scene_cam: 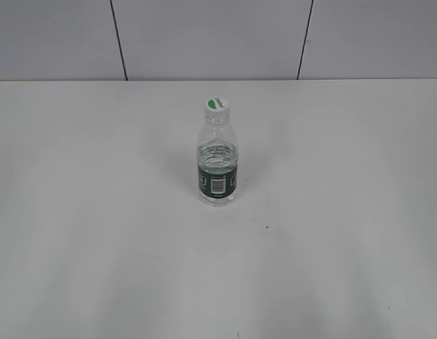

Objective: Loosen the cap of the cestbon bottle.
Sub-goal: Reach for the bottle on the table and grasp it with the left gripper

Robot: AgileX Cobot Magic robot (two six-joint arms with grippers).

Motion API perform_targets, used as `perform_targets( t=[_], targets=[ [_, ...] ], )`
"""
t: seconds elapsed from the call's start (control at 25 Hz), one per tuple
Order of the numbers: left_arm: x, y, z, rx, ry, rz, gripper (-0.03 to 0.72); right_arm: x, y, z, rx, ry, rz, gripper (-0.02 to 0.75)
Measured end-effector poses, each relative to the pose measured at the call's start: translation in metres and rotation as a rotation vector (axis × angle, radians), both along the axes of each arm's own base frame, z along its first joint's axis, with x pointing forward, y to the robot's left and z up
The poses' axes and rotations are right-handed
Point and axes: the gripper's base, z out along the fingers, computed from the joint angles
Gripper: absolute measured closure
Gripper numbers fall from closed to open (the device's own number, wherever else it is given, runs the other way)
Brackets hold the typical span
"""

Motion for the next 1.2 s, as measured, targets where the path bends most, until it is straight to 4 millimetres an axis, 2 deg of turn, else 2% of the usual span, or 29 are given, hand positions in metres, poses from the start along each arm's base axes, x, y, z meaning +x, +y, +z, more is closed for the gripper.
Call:
perform_targets(
  t=[1.2],
  targets=[
    [0.0000, 0.0000, 0.0000, 0.000, 0.000, 0.000, 0.224, 0.0000, 0.0000, 0.0000, 0.000, 0.000, 0.000, 0.182]
  ],
)
